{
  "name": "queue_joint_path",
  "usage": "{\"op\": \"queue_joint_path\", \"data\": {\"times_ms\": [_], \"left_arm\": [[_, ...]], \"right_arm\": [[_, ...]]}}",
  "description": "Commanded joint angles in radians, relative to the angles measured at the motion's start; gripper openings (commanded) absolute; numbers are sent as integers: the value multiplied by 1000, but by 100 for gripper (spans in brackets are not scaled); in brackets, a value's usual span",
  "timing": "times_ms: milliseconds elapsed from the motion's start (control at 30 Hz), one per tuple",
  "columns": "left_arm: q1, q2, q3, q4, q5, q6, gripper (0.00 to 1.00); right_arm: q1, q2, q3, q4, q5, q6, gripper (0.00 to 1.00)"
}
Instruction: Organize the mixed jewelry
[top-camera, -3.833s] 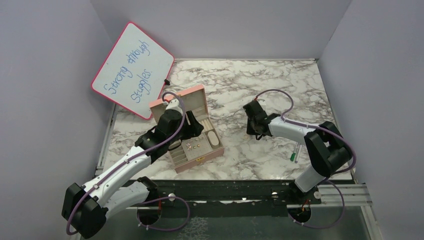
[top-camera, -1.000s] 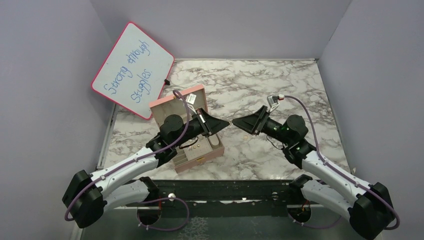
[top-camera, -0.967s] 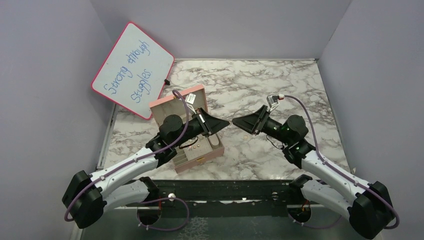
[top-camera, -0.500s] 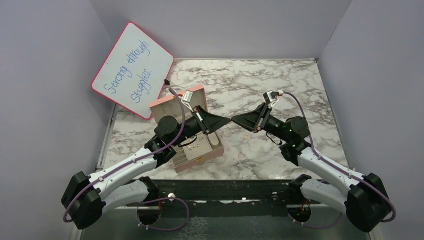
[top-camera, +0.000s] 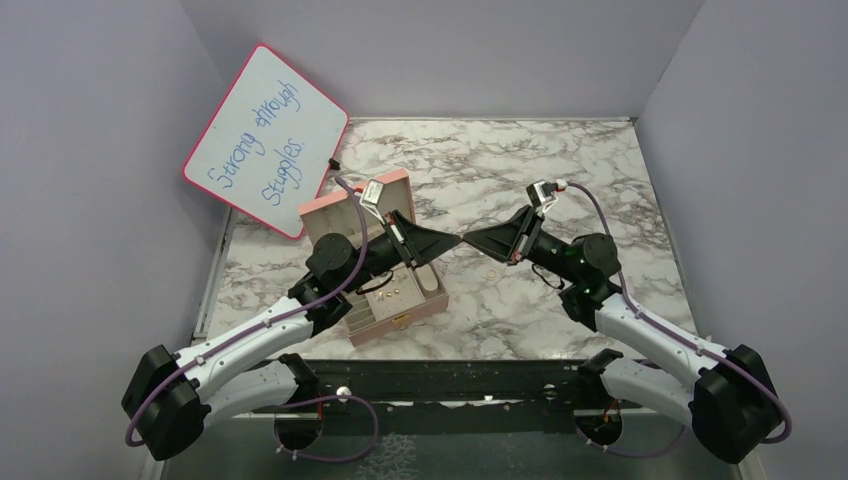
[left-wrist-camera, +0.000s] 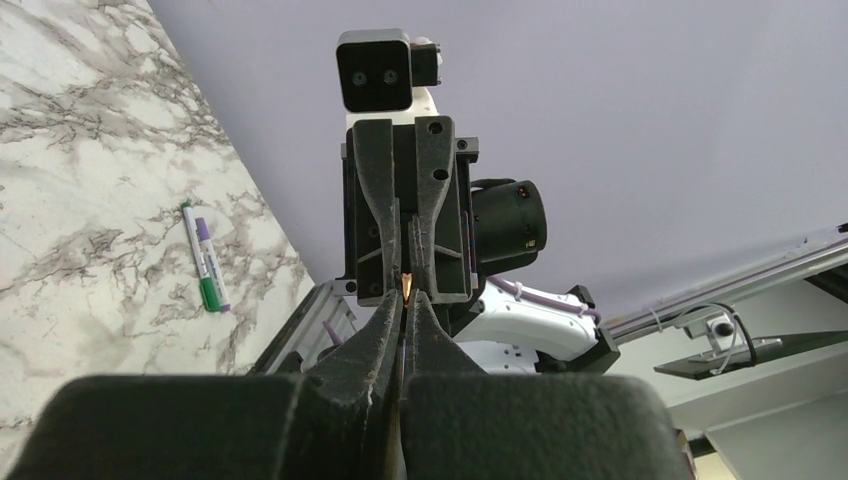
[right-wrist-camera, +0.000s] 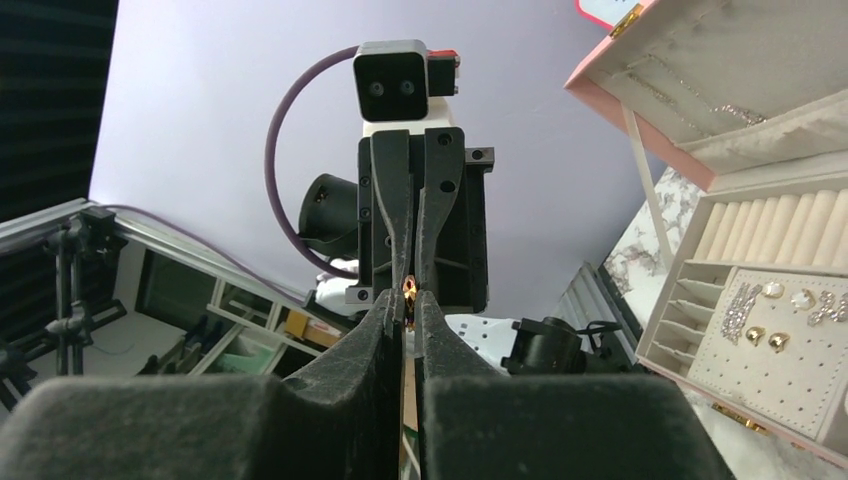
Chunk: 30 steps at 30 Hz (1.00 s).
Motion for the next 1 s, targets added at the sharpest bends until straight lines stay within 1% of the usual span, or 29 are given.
{"op": "queue_joint_path", "data": {"times_ms": [0, 67, 100, 167, 267, 300, 367, 433, 467, 500, 567, 667, 767, 833, 967], "left_arm": [[-1, -9, 4, 37, 23, 7, 0], [-2, -7, 2, 38, 22, 9, 0], [-1, -8, 0, 38, 19, 11, 4], [-1, -15, -12, 36, 7, 17, 15], [-2, -37, -44, 35, -26, 25, 39], [0, -49, -58, 33, -38, 23, 52], [2, -82, -89, 23, -70, 17, 71], [8, -123, -115, -12, -98, 23, 83], [11, -148, -120, -43, -114, 32, 91], [13, -172, -119, -94, -131, 45, 95], [16, -231, -101, -223, -181, 87, 98], [17, -291, -38, -473, -310, 184, 99], [17, -344, 27, -702, -445, 287, 99], [17, -376, 57, -808, -528, 349, 99], [17, -421, 148, -965, -666, 528, 99]], "right_arm": [[4, 9, 42, 38, -34, -24, 7], [4, 9, 45, 29, -31, -35, 2], [4, 4, 46, 16, -25, -44, 1], [4, -8, 49, -31, -8, -72, 1], [4, -31, 69, -150, 24, -140, 1], [4, -39, 78, -200, 37, -167, 1], [4, -51, 101, -310, 65, -225, 1], [4, -56, 128, -422, 91, -287, 1], [4, -54, 145, -474, 103, -319, 1], [4, -44, 160, -515, 108, -358, 1], [4, -12, 198, -605, 121, -415, 1], [9, 57, 250, -714, 150, -498, 1], [54, 127, 285, -772, 238, -565, 1], [102, 177, 319, -810, 317, -602, 1], [202, 298, 417, -880, 481, -697, 1]]}}
